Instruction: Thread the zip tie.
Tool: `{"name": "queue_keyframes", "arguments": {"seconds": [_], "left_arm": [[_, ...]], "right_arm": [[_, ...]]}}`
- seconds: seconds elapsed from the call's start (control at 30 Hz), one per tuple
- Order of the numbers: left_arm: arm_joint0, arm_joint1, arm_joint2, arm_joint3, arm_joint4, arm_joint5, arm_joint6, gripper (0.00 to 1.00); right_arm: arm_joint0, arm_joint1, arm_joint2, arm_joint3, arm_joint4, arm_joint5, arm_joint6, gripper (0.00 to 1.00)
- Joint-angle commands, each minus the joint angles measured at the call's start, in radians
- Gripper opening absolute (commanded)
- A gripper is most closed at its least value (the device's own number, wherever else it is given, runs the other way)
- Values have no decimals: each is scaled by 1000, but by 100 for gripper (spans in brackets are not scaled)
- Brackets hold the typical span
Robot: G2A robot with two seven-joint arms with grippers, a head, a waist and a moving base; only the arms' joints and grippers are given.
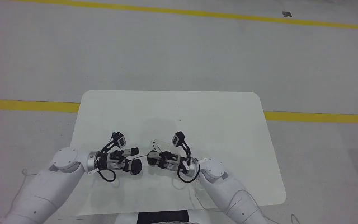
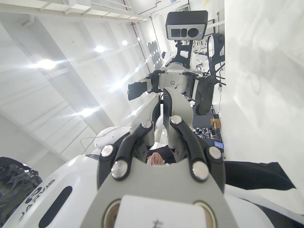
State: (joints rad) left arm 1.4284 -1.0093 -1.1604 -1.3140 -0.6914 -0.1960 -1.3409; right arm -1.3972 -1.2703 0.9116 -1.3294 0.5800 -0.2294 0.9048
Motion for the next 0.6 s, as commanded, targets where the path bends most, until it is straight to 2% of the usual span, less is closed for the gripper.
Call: {"name": "queue_keyframes", "arguments": {"seconds": [0.0,0.57], "left_arm": [[-2,0,4,1,-2,0,0,100],[-8,7,25,5,-20,-8,3,100]], "right_arm": [[-1,0,1,0,3,-3,-3,0],[-16,1,7,-17,24,-20,-18,0]]}}
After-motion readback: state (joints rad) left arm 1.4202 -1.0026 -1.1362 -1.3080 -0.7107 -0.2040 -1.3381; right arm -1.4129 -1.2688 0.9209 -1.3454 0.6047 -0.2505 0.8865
